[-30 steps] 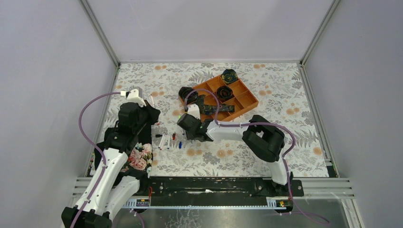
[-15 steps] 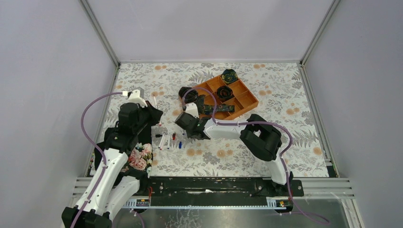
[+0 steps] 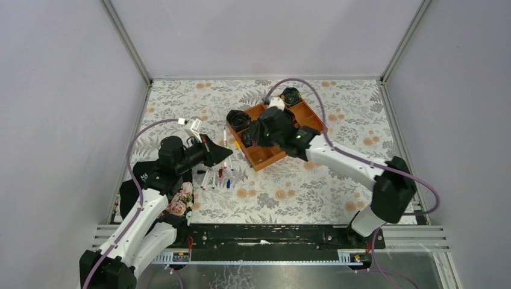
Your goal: Insert the pens into the pen caps
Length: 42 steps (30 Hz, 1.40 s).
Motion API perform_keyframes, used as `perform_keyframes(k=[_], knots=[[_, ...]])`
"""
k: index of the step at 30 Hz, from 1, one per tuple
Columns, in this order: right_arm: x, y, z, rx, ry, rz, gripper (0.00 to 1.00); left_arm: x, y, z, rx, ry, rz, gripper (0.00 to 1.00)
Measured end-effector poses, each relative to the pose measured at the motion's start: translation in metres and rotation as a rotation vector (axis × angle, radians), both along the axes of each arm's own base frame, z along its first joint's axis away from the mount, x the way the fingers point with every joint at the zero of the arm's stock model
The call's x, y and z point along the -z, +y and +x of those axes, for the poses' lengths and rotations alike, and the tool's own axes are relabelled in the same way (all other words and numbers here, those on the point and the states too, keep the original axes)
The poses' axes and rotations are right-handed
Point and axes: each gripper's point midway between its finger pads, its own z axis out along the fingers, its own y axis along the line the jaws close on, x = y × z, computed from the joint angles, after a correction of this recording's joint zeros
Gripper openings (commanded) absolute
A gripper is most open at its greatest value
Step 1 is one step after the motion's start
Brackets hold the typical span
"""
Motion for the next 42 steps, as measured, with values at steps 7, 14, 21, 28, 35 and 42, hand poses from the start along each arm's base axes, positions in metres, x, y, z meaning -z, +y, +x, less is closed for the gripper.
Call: perform_keyframes(k=[7, 14, 21, 28, 35, 42], knots=[[-0.096, 0.012, 0.002, -0.038, -0.115, 0.307, 0.0, -0.034, -0.034, -0.032, 0.257, -0.096, -0.134, 0.0], [-0.146, 0.03, -0.008, -0.114, -0.165, 0.511, 0.0, -0.043, -0.045, -0.049, 0.365, -0.128, -0.161, 0.0], [-0.158, 0.038, -0.015, -0.159, -0.166, 0.576, 0.0, -0.045, -0.048, -0.053, 0.388, -0.134, -0.164, 0.0], [-0.156, 0.04, -0.018, -0.172, -0.155, 0.59, 0.0, -0.045, -0.049, -0.054, 0.392, -0.134, -0.165, 0.0], [-0.148, 0.037, -0.021, -0.168, -0.14, 0.588, 0.0, -0.045, -0.048, -0.052, 0.381, -0.135, -0.163, 0.0], [-0.154, 0.033, -0.026, -0.173, -0.145, 0.603, 0.0, -0.044, -0.048, -0.051, 0.376, -0.135, -0.162, 0.0]])
